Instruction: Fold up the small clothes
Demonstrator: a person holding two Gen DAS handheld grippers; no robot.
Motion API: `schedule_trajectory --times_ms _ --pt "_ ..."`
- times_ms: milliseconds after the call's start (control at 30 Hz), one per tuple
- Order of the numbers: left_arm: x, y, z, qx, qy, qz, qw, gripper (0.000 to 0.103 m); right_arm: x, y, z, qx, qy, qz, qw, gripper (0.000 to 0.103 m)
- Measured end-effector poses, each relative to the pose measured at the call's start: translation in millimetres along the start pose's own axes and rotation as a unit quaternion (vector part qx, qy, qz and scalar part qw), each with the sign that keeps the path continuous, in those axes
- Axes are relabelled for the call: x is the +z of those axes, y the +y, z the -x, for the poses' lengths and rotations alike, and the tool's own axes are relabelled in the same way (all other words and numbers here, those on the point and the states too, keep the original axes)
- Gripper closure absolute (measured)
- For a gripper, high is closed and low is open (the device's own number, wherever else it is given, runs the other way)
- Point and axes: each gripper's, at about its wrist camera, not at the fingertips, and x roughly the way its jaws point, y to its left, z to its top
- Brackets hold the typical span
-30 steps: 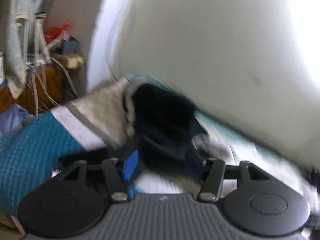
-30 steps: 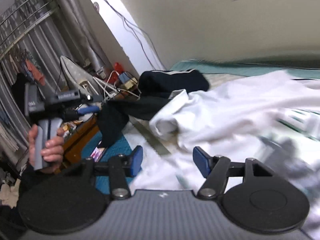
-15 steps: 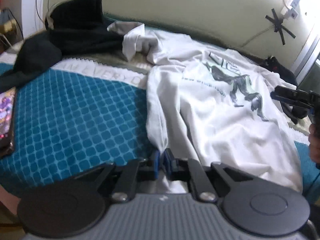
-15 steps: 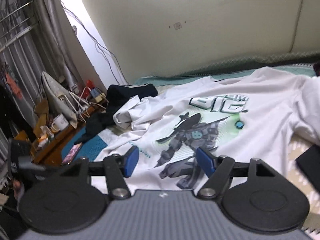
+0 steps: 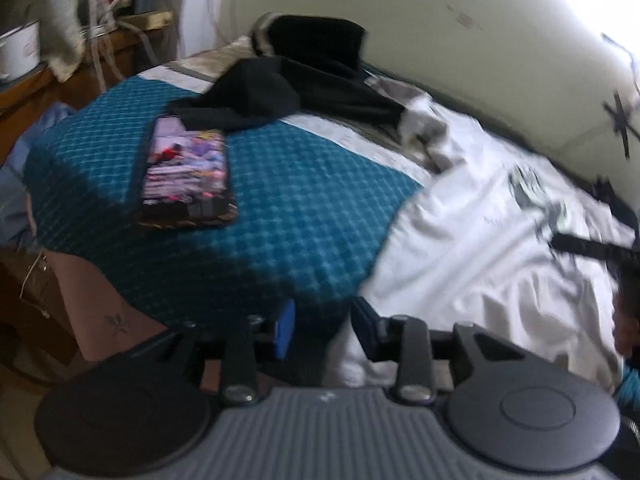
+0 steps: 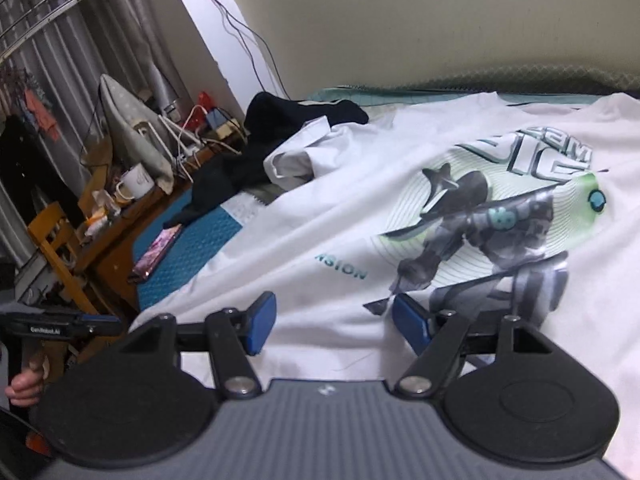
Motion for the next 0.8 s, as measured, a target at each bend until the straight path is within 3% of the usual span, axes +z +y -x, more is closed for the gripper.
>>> schedule_trajectory --times_ms 133,300,367,467,500,600,667,800 --pt "21.2 20.2 10.4 0.001 -0.035 0.037 0.9987 0.058 9.3 7.9 3.8 0.003 -0.018 0.010 1.000 0.033" --pt "53.9 42.7 23.5 -0.001 -0.082 0.090 0.9926 0.054 26.7 17.5 -15.4 0.014 -0.036 0.004 0.999 0.033" --pt "65.4 49.0 28.0 0.004 -0.099 0.112 0.9887 0.051 32.5 23.4 -39.0 0.026 -0.020 0.000 0.999 0.035" --pt "80.8 55.6 34.8 0.022 -0.121 0.135 0.9832 0.046 32.3 40.2 -89.1 0.037 0.042 0.003 0.998 0.032" --pt "85.8 56.0 35.9 0.026 -0.124 0.139 0.9821 0.046 31.1 50.5 -95.9 0.039 0.031 0.022 0.999 0.031" --pt "98.4 48.9 32.3 0.026 -0.129 0.143 0.9808 0.037 34.7 78.5 -116.9 0.095 0.060 0.062 0.992 0.039" --pt "105.2 39.8 21.5 0.017 -0.126 0.133 0.9829 0.027 39.0 86.0 -109.6 0.128 0.038 0.083 0.988 0.039" --pt "121.9 17.1 -16.3 -0.003 -0.096 0.117 0.9885 0.026 48.1 51.6 -76.4 0.124 -0.045 0.062 0.989 0.032"
